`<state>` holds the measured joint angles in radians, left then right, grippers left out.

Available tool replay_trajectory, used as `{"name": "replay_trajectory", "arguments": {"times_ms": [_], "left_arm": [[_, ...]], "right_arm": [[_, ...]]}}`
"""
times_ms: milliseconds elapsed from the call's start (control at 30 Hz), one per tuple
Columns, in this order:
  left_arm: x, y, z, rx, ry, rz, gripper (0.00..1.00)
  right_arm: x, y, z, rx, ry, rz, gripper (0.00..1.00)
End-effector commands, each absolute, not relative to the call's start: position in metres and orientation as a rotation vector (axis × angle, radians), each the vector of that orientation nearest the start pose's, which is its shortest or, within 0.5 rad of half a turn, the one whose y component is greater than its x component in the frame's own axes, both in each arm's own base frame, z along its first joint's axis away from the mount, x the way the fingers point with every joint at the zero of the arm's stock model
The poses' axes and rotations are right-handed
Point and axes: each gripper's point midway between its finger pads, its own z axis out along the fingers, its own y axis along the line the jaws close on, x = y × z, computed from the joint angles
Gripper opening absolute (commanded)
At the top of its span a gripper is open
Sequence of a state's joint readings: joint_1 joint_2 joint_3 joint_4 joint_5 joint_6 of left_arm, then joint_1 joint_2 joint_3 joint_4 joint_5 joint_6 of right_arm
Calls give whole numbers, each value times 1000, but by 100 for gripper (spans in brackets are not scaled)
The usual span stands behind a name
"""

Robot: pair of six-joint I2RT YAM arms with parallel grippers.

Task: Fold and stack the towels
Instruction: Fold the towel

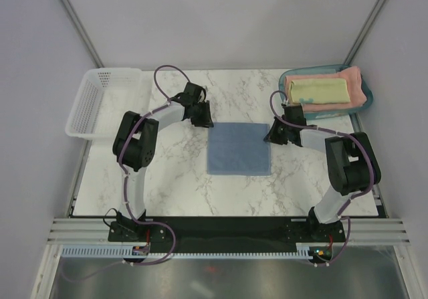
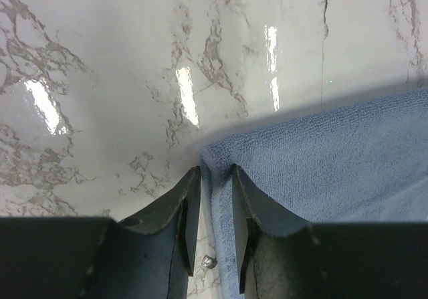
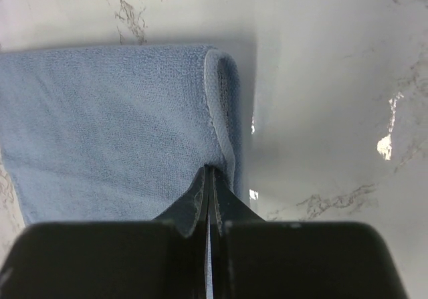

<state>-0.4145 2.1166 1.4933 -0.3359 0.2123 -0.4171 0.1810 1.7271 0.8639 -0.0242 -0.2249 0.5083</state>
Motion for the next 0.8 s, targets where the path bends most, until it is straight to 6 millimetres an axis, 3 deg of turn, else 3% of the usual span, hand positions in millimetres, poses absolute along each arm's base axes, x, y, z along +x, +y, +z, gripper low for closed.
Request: {"name": "replay_trajectory", "arguments": {"times_ms": [0, 167, 300, 433, 567, 633, 767], "left_arm": [[440, -254, 25, 149, 2581, -615, 33], [435, -250, 33, 155, 2568, -602, 34], [433, -252, 52, 167, 2534, -629, 34], [436, -253, 75, 177, 2484, -645, 35], [444, -263, 100, 231, 2418, -695, 36], [447, -265, 106, 301, 2390, -714, 37], [444, -269, 111, 503, 2336, -831, 40]], "right_arm": [[364, 111, 13, 315, 2492, 467, 1], [344, 113, 8, 372, 2505, 508, 4], [345, 120, 25, 364, 2461, 570, 6], [351, 120, 50, 339, 2433, 571, 8], [371, 128, 83, 254, 2376, 611, 7], [382, 129, 90, 186, 2368, 609, 8], [392, 137, 81, 50, 2431, 667, 13]]}}
